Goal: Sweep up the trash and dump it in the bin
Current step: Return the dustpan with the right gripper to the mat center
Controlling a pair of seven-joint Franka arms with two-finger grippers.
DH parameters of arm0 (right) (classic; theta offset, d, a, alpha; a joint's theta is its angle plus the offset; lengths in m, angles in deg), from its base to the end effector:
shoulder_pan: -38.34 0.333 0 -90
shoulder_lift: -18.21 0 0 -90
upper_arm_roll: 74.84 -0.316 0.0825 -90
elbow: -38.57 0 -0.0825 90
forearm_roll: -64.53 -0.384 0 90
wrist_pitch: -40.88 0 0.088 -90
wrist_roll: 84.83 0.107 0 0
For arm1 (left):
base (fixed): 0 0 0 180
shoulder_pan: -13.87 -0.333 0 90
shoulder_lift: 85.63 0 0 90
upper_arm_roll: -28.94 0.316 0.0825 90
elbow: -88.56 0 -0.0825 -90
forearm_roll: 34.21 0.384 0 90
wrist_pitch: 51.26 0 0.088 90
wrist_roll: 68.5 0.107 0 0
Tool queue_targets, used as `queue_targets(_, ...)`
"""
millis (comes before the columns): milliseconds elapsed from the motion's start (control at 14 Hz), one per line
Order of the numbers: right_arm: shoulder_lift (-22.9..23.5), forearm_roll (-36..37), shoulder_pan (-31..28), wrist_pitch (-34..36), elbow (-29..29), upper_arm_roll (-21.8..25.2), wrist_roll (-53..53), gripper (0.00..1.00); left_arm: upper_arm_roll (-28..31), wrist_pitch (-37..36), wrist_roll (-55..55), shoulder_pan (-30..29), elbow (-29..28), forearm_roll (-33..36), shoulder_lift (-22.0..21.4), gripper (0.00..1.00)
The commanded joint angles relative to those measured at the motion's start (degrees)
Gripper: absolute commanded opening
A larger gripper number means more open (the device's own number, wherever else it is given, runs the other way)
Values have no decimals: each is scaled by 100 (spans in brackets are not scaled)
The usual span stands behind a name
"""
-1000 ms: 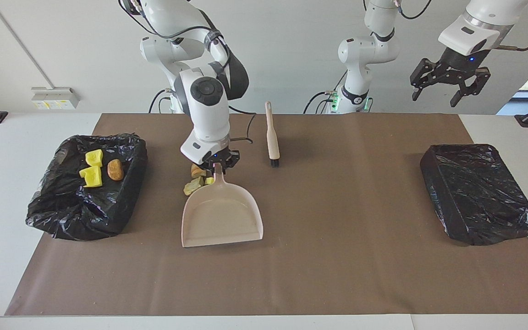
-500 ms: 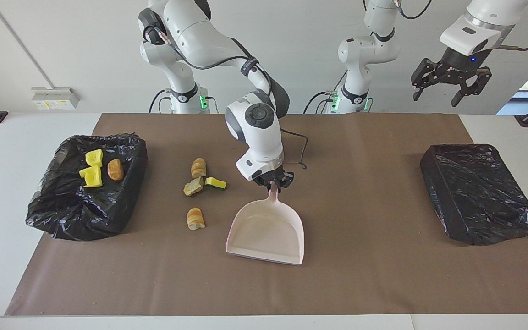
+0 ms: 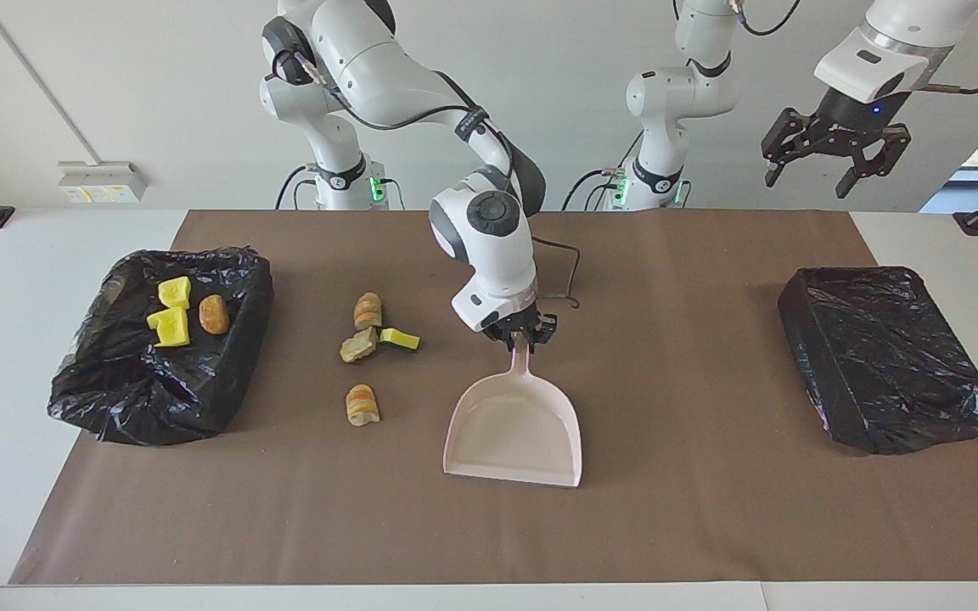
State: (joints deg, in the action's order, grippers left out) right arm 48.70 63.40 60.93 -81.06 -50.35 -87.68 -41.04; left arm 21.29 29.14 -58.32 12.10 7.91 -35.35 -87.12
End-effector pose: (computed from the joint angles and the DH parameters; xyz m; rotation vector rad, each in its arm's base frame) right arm 0.5821 0.3868 0.3514 -2.9921 0.2838 0.0584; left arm 0.5231 -0.0575 0.6991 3.0947 -0.4421 0.0344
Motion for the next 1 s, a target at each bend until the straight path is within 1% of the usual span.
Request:
queue_targets(0, -507, -90, -333, 957, -99, -43, -80, 100, -17, 28, 55, -42, -170, 97, -150, 100)
queue_targets(143, -1016, -107, -335, 1775, -151, -43, -458, 100, -17, 28, 55, -42, -170, 97, -150, 100)
queue_targets(214, -1315, -107, -335, 2040, -334, -43, -537, 100, -17, 36, 55, -42, -170, 97, -150, 100)
queue_targets(357, -1921, -212, -309, 2253, -721, -43, -547, 100, -17, 36, 55, -42, -170, 97, -150, 100)
queue_targets(429, -2159, -291, -282, 2489, -940, -43, -573, 100, -26, 37, 37, -33, -170, 88, -141, 100)
queue_targets(500, -2336, -414, -238, 2569, -1177, -52, -608, 100, -26, 37, 46, 2, -170, 97, -150, 100)
queue_targets(571, -2572, -598, -90, 2474, -1580, -52, -600, 100, -26, 37, 46, 37, -170, 88, -150, 100)
queue_targets(643, -2836, -791, -2, 2195, -1993, -43, -591, 100, -69, 10, 11, 54, -170, 79, -150, 100)
queue_targets(714, -3099, -993, 121, 1748, -2511, -52, -565, 100, -96, 36, 11, 63, -188, 79, -167, 100)
queue_targets(786, -3346, -1230, 262, 1318, -2994, -43, -556, 100, -105, 219, 72, 63, -179, 44, -133, 100)
queue_targets(929, -3340, -1303, 621, 989, -3419, -43, -512, 100, -105, 580, 28, 168, -196, 35, -27, 100)
